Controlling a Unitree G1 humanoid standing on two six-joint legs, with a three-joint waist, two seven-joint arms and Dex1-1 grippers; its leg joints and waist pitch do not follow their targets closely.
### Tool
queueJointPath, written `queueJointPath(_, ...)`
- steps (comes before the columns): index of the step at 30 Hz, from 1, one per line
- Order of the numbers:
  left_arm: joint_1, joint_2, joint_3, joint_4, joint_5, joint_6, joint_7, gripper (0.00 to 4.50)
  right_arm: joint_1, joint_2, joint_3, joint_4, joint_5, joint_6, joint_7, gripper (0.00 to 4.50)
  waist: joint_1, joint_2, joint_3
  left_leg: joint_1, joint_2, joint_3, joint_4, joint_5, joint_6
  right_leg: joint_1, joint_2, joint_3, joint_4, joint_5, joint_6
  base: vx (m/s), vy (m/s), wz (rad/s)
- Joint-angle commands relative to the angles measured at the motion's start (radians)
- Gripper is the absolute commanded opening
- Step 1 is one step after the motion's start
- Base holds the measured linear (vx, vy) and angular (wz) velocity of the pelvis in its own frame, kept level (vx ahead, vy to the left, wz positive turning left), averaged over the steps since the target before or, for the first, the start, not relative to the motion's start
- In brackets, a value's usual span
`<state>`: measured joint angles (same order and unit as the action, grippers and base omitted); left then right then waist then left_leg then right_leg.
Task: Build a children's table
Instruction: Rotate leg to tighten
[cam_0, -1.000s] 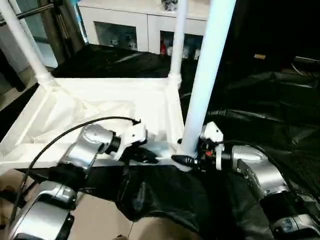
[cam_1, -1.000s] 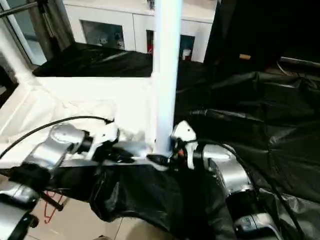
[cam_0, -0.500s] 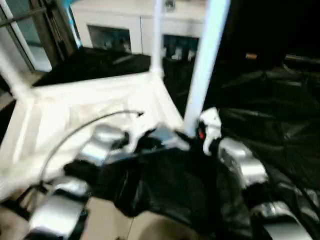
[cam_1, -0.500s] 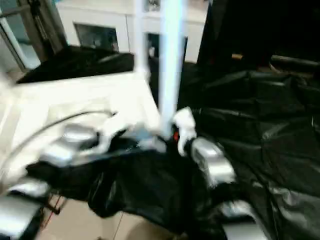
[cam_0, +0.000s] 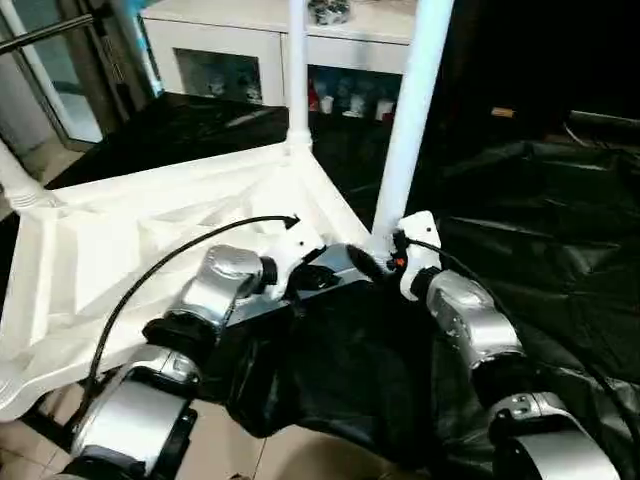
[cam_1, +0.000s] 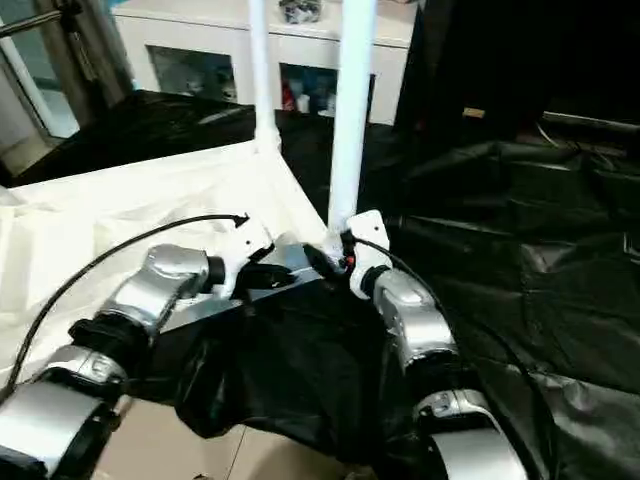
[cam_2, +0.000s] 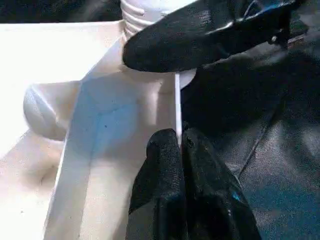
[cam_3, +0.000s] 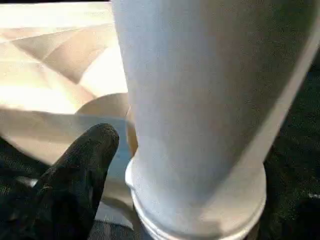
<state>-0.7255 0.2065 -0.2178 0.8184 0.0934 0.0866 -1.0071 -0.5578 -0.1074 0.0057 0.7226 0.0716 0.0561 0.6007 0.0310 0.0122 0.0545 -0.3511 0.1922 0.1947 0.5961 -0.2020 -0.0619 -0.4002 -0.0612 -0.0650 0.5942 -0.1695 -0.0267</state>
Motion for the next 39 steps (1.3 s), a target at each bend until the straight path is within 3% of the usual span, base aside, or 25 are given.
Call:
queueJointPath(1, 0.004, -0.017, -0.041, -0.069, -0.036, -0.056, -0.083, 0.0, 0.04, 0.041, 0.146, -0.039, 0.022, 0.021, 0.198, 3.96, 0.005, -0.002, -0.066, -0.005, 0.042, -0.023, -0.072, -0.162, 0.072, 0.057, -0.087, 0.052, -0.069, -0.204, -0.231, 0.0, 0.0, 0.0)
queueJointPath(3, 0.019, 0.004, -0.05, -0.094, -0.049, -0.066, -0.141, 0.0, 0.05, 0.018, 0.147, -0.064, 0.037, 0.031, 0.244, 3.96, 0.006, 0.002, -0.069, -0.003, 0.045, -0.021, -0.07, -0.137, 0.082, 0.055, -0.083, 0.05, -0.061, -0.143, -0.251, 0.0, 0.0, 0.0)
queueJointPath(4, 0.025, 0.014, -0.054, -0.104, -0.054, -0.073, -0.166, 0.0, 0.053, 0.008, 0.147, -0.074, 0.045, 0.038, 0.264, 3.96, 0.007, -0.001, -0.069, -0.001, 0.045, -0.02, -0.069, -0.132, 0.085, 0.055, -0.084, 0.051, -0.06, -0.128, -0.259, 0.0, 0.0, 0.0)
queueJointPath(5, 0.039, 0.041, -0.065, -0.125, -0.061, -0.076, -0.222, 0.0, 0.063, -0.024, 0.151, -0.101, 0.051, 0.05, 0.317, 3.96, 0.013, 0.004, -0.069, -0.001, 0.048, -0.017, -0.068, -0.113, 0.097, 0.055, -0.083, 0.05, -0.054, -0.086, -0.277, 0.0, 0.0, 0.0)
queueJointPath(7, 0.048, 0.063, -0.072, -0.137, -0.065, -0.079, -0.265, 0.0, 0.071, -0.057, 0.159, -0.124, 0.053, 0.061, 0.372, 3.96, 0.016, 0.004, -0.07, -0.001, 0.05, -0.016, -0.067, -0.119, 0.1, 0.055, -0.082, 0.049, -0.05, -0.076, -0.282, 0.0, 0.0, 0.0)
queueJointPath(14, 0.055, 0.099, -0.074, -0.14, -0.063, -0.088, -0.329, 0.0, 0.098, -0.147, 0.19, -0.192, 0.044, 0.086, 0.514, 3.96, 0.029, 0.003, -0.062, 0.004, 0.049, -0.015, -0.072, -0.169, 0.067, 0.052, -0.085, 0.051, -0.065, -0.195, -0.252, 0.0, 0.0, 0.0)
queueJointPath(15, 0.057, 0.104, -0.075, -0.142, -0.063, -0.088, -0.336, 0.0, 0.101, -0.155, 0.193, -0.2, 0.044, 0.091, 0.525, 3.8, 0.031, 0.002, -0.063, 0.004, 0.048, -0.016, -0.071, -0.17, 0.063, 0.052, -0.085, 0.051, -0.064, -0.205, -0.247, 0.0, 0.0, 0.0)
queueJointPath(25, 0.057, 0.099, -0.065, -0.148, -0.071, -0.075, -0.344, 0.0, 0.116, -0.149, 0.187, -0.232, 0.078, 0.136, 0.544, 2.97, 0.033, 0.001, -0.066, 0.002, 0.047, -0.017, -0.07, -0.142, 0.06, 0.053, -0.084, 0.05, -0.06, -0.174, -0.246, 0.0, 0.0, 0.0)
queueJointPath(29, 0.048, 0.077, -0.057, -0.129, -0.07, -0.065, -0.297, 0.0, 0.114, -0.118, 0.175, -0.203, 0.063, 0.148, 0.467, 2.89, 0.032, 0.002, -0.063, 0.003, 0.046, -0.017, -0.071, -0.164, 0.05, 0.051, -0.085, 0.049, -0.066, -0.218, -0.239, 0.0, 0.0, 0.0)
queueJointPath(30, 0.027, 0.054, -0.048, -0.096, -0.058, -0.055, -0.227, 0.0, 0.087, -0.079, 0.153, -0.131, 0.023, 0.142, 0.324, 2.88, 0.03, 0.001, -0.06, 0.005, 0.046, -0.017, -0.073, -0.179, 0.043, 0.048, -0.085, 0.049, -0.071, -0.256, -0.23, 0.0, 0.0, 0.0)
queueJointPath(34, -0.026, -0.002, -0.027, -0.026, -0.026, -0.038, -0.064, 0.0, 0.042, 0.008, 0.091, -0.021, -0.005, 0.139, 0.063, 2.86, 0.011, 0.002, -0.052, 0.016, 0.038, -0.024, -0.078, -0.254, -0.006, 0.036, -0.088, 0.049, -0.093, -0.445, -0.179, 0.0, 0.0, 0.0)
queueJointPath(35, -0.042, -0.019, -0.024, -0.009, -0.017, -0.028, -0.019, 0.0, 0.031, 0.033, 0.071, 0.0, -0.001, 0.147, 0.0, 2.86, 0.01, 0.0, -0.053, 0.015, 0.037, -0.027, -0.08, -0.257, -0.008, 0.04, -0.087, 0.046, -0.094, -0.462, -0.169, 0.0, 0.0, 0.0)
queueJointPath(37, -0.073, -0.063, -0.012, 0.025, -0.01, -0.012, 0.076, 0.0, 0.002, 0.082, 0.029, 0.056, 0.001, 0.151, -0.152, 2.85, 0.002, 0.0, -0.054, 0.017, 0.036, -0.026, -0.079, -0.258, -0.007, 0.036, -0.087, 0.048, -0.1, -0.467, -0.156, 0.0, 0.0, 0.0)
queueJointPath(39, -0.084, -0.083, -0.012, 0.033, -0.011, -0.014, 0.1, 0.0, -0.009, 0.099, 0.027, 0.072, 0.0, 0.146, -0.176, 2.85, 0.003, 0.0, -0.055, 0.016, 0.036, -0.025, -0.077, -0.252, 0.004, 0.036, -0.086, 0.049, -0.099, -0.444, -0.162, 0.0, 0.0, 0.0)
